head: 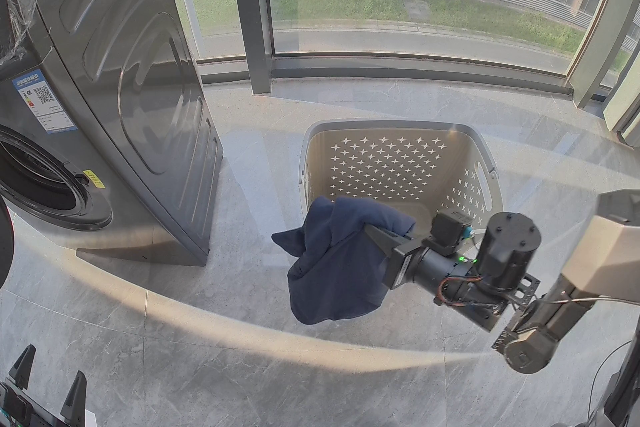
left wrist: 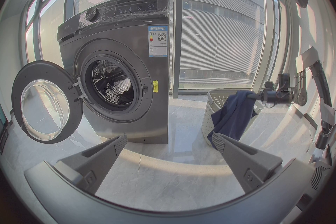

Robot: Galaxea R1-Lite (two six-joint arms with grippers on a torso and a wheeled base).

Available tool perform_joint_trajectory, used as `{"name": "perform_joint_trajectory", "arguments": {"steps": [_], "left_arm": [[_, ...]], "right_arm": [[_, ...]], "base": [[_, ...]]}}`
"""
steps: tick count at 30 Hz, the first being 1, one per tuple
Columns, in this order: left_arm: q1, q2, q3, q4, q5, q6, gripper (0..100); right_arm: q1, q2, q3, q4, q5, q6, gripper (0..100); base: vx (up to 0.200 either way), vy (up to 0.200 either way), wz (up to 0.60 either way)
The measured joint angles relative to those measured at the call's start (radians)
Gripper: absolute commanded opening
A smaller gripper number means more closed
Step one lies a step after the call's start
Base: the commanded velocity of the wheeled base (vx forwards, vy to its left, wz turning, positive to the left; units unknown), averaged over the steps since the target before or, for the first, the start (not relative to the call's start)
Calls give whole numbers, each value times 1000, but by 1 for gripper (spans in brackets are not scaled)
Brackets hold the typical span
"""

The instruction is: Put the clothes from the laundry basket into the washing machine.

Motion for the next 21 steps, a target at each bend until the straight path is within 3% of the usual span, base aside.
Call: {"name": "perform_joint_trajectory", "arguments": {"steps": [8, 15, 21], "left_arm": [[0, 0, 0, 0, 0, -2, 100], [-1, 0, 0, 0, 0, -5, 100], [0, 0, 0, 0, 1, -6, 100]], "right_arm": [[-5, -273, 66, 174, 30, -13, 0], [1, -360, 92, 180, 27, -17, 0], [4, -383, 105, 162, 24, -18, 0]], "base": [[-200, 0, 0], [-200, 0, 0], [0, 0, 0]]}}
